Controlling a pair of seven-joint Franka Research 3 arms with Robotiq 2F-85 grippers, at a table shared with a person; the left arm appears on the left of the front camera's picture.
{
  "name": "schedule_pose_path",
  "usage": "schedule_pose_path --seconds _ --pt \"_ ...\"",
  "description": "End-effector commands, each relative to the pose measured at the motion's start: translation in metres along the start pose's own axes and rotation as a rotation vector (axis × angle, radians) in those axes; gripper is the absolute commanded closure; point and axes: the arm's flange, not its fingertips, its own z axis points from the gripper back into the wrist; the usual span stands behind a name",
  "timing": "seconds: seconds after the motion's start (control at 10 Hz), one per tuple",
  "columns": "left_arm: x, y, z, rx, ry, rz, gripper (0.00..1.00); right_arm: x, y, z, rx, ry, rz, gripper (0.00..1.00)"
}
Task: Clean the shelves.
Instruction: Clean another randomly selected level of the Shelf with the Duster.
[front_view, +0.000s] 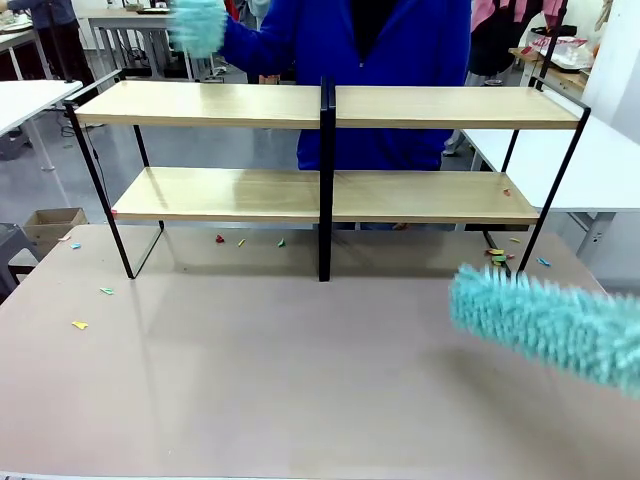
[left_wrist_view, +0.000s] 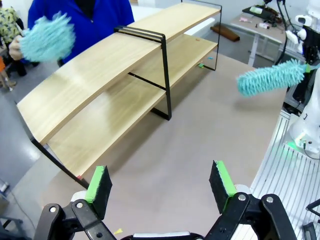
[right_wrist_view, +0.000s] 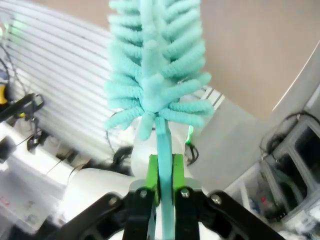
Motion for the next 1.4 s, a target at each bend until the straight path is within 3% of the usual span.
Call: schedule_pose_path --seconds 0.0,0.3,0.9,1.3 --pt "0.0 0.001 -0.001 -0.003 0.0 0.002 0.0 0.064 -0.02 0.061 -0.096 -0.305 0.041 0.88" --pt "0.0 0.001 -0.001 -0.003 0.0 0.002 0.0 0.053 -0.026 0.09 -0.068 -0.403 0.119 0.88" --pt "0.0 0.001 -0.001 -0.003 0.0 0.002 0.0 0.048 -0.026 0.098 -0.095 -0.4 0.084 0.88" --pt "0.0 0.001 -0.001 -0.003 0.0 0.002 0.0 0.084 0.023 0.003 -0.035 -0.118 0.252 0.88"
